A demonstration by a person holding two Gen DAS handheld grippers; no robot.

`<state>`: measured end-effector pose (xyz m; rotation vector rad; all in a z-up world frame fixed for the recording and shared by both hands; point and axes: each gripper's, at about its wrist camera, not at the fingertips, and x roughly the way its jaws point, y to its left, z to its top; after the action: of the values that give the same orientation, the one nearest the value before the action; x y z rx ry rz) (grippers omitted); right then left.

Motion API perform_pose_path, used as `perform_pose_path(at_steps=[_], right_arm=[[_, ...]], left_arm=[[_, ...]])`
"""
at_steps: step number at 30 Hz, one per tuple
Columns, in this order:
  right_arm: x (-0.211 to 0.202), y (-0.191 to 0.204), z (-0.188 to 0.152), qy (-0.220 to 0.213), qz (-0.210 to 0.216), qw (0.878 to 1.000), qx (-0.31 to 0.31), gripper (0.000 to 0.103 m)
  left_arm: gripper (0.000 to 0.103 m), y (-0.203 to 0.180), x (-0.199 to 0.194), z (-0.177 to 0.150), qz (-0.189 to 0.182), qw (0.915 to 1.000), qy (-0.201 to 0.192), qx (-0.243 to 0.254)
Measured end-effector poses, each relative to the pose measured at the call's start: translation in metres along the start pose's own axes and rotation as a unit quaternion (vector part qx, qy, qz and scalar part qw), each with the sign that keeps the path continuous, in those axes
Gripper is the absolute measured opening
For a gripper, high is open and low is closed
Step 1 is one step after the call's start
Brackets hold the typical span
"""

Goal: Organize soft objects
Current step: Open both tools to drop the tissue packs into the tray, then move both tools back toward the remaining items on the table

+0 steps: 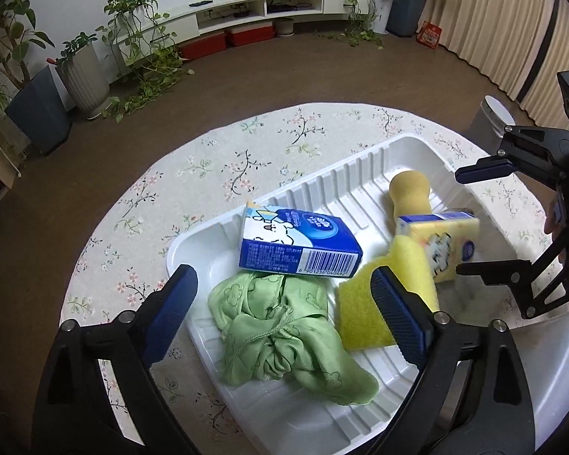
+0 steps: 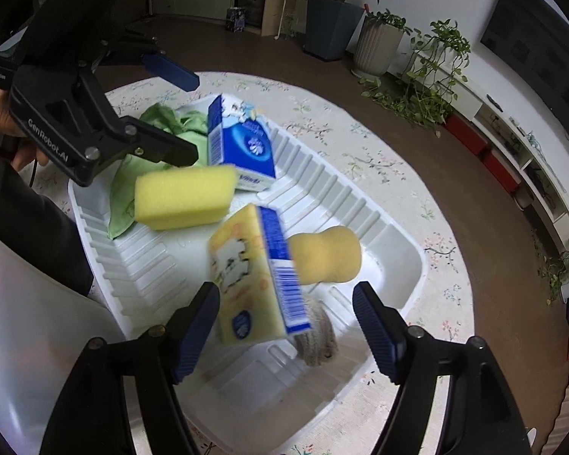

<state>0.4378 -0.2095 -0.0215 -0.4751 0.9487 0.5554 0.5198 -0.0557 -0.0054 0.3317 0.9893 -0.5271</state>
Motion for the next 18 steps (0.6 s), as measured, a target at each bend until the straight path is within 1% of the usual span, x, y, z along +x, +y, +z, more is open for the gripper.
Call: perform_pose_path(at_steps=[8,13,18], right_arm=[[-0.007,0.0,-0.002,-0.005,-0.011,1.0,-0.001,0.076],[-0.018,-0.011,-0.01,-0.01,-0.019,1.0,0.014,0.076],[-0.04,-0.029,-0.026,-0.018,-0.034,0.998,0.044,0.076]], left_arm=[[0.093,-0.005,-0.007,-0.002,0.008,1.0,-0.004,0.004],[0.093,0.009,-0.025,-0.007,0.01,0.9995,-0.022,-0.02],[0.093,0.025,-0.047,-0.022,0.019,0.9982,-0.036,-0.045]])
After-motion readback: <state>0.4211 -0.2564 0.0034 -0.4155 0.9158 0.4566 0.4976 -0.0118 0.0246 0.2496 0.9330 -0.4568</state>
